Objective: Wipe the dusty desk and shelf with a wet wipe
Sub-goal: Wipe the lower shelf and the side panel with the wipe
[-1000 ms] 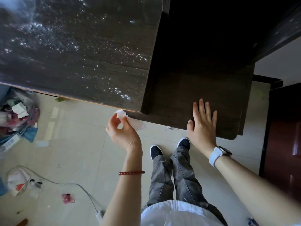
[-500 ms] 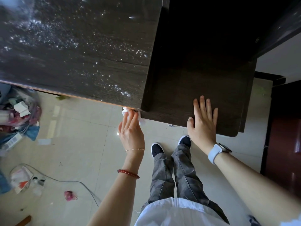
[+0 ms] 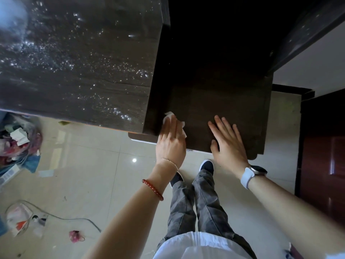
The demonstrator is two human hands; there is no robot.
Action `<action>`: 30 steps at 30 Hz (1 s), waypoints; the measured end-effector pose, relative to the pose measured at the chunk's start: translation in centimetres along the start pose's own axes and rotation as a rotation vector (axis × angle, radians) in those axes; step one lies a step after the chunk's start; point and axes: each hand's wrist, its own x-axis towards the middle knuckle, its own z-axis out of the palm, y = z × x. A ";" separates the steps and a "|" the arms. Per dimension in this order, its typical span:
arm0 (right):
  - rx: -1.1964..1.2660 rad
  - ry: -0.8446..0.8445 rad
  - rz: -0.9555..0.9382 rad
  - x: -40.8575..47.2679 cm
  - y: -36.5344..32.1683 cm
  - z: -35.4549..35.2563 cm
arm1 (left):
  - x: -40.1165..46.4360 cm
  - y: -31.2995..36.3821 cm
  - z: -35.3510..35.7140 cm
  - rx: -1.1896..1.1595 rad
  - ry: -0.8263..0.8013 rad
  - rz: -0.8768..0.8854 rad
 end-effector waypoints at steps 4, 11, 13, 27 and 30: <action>-0.006 0.003 -0.038 0.7 0.6 -0.3 | 4.3 1.4 -0.6 -0.011 -0.108 -0.181; 0.027 0.051 -0.058 2.6 1.8 -0.9 | 11.1 1.9 -1.0 -0.035 0.032 -0.229; -0.001 0.044 -0.056 3.3 2.3 -1.2 | 13.1 1.6 -1.2 -0.153 0.064 -0.218; 0.015 0.106 0.150 0.1 7.5 -2.9 | 15.1 8.4 -1.7 -0.045 -0.110 0.201; 0.133 0.157 0.180 -1.2 9.2 -3.1 | 16.1 12.7 -0.7 -0.049 -0.199 0.337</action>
